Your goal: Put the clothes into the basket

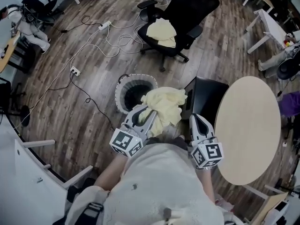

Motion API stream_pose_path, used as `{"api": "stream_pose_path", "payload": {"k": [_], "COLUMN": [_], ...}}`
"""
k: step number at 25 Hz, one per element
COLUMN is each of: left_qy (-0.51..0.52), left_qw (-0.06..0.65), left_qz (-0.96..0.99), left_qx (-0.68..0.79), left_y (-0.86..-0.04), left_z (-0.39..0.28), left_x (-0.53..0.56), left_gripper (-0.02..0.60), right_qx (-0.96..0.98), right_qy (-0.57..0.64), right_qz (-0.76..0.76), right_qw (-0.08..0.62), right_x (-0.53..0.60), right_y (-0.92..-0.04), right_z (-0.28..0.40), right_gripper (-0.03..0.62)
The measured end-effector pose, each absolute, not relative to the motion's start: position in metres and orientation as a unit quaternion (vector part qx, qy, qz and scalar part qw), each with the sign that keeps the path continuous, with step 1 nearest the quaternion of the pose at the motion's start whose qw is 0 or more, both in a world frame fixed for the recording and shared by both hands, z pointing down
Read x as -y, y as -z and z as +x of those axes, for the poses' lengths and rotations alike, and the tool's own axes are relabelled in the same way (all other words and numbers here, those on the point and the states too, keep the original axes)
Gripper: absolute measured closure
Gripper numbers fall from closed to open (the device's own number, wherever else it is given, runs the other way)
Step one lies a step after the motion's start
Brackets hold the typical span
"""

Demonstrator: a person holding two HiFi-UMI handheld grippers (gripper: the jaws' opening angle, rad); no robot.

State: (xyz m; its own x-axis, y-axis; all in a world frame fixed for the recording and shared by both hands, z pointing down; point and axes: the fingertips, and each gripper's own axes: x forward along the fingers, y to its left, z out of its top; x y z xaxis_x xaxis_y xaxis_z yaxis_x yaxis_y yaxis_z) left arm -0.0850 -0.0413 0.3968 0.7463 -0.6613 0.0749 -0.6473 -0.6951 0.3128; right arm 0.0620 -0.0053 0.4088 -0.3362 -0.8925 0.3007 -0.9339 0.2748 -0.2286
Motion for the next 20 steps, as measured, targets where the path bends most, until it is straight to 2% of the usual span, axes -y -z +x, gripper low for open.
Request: {"api": "stream_pose_path", "payload": {"k": [20], "left_qy": [0.038], "left_qw": [0.173], "left_qz": [0.851], "left_qx": [0.495], "left_y": [-0.411], "left_z": [-0.2], "left_x": [0.037], "left_gripper": [0.489], "right_qx": [0.877], "right_qy": [-0.186], "right_qz": [0.433], "right_qw": [0.095], "right_x": [0.047], "right_y": [-0.415], "right_z": [-0.056], "right_gripper": [0.586]}}
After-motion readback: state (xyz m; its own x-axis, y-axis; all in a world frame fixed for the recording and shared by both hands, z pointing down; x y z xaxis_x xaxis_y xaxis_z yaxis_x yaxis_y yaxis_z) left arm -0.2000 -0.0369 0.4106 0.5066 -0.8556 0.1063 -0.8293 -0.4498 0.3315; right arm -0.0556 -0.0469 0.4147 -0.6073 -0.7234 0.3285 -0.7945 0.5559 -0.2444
